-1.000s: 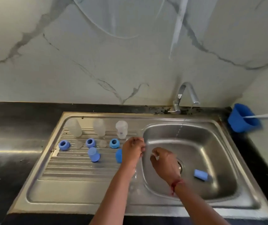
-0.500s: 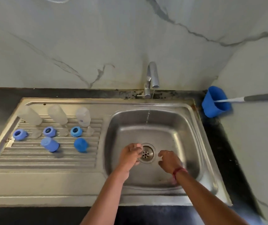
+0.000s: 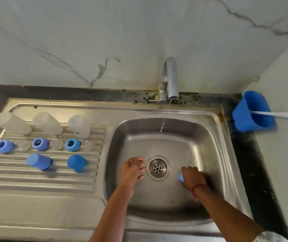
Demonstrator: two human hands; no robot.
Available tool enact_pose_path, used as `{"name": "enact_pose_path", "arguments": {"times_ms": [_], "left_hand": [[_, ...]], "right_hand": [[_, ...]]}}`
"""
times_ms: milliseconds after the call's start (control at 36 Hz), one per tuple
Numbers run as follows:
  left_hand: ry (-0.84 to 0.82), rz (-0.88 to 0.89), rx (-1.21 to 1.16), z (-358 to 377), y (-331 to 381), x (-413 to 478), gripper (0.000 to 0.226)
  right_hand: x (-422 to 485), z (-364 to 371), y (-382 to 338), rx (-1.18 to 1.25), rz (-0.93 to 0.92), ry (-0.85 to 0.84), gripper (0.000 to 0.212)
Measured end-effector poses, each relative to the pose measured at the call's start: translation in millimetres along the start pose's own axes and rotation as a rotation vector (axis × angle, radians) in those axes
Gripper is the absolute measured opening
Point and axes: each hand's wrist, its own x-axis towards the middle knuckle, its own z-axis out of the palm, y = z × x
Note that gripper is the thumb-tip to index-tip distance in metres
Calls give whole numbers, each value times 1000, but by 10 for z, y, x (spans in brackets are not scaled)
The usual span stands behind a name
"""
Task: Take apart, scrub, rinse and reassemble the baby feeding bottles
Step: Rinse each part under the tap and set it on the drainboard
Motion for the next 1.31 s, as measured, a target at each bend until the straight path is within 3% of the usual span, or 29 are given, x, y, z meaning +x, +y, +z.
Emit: {"name": "enact_pose_path", "arguments": {"times_ms": [111, 194, 361, 500, 583, 778, 861, 944, 1139, 1250, 1306], "left_hand": [[17, -18, -1, -19, -8, 53, 13], [24, -16, 8, -39, -11, 89, 12], [16, 18, 0, -51, 85, 108, 12], [32, 45, 5, -102, 102, 123, 12], [39, 50, -16, -109, 139, 154, 12], [-1, 103, -4, -11, 309, 285, 12], [-24, 130, 32, 92, 446, 376, 11], [-53, 157, 69, 204, 564, 473, 13], [-181, 295, 113, 333, 779, 521, 29], [-263, 309, 60, 355, 858, 500, 48], [-269, 309, 42, 345, 865, 498, 47]], "right_hand": [[77, -40, -83, 63, -2, -50, 28], [211, -181, -172, 316, -41, -63, 28], [443, -724, -469, 907, -88, 254, 38], [505, -998, -667, 1076, -205, 368, 44], [514, -1089, -696, 1273, -145, 416, 46], [424, -1138, -640, 1410, -211, 435, 45], [379, -1182, -620, 1362, -291, 389, 44], [355, -1238, -607, 1585, -219, 385, 41], [270, -1401, -646, 1945, -192, 76, 10], [279, -1436, -644, 1990, -232, 13, 17], [295, -1466, -614, 2034, -246, 21, 19]]}}
